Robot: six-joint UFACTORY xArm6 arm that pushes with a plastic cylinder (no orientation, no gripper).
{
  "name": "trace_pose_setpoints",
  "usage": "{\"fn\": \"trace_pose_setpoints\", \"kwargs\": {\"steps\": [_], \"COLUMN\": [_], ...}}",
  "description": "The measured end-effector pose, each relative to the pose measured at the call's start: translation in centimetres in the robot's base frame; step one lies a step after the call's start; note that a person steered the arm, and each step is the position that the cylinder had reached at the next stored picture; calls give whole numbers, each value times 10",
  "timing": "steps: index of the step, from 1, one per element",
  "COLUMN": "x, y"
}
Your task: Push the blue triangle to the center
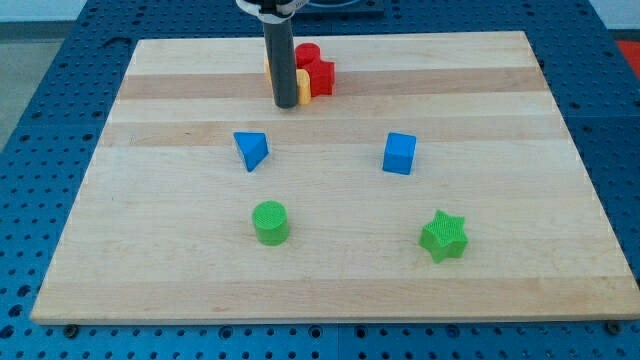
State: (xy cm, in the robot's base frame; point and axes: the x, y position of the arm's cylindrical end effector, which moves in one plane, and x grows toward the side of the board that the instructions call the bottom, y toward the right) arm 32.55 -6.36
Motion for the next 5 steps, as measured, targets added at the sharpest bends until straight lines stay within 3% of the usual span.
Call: {"fn": "trace_pose_setpoints", "kwargs": {"steps": [3, 5], "x": [13, 63], "y": [0, -87]}}
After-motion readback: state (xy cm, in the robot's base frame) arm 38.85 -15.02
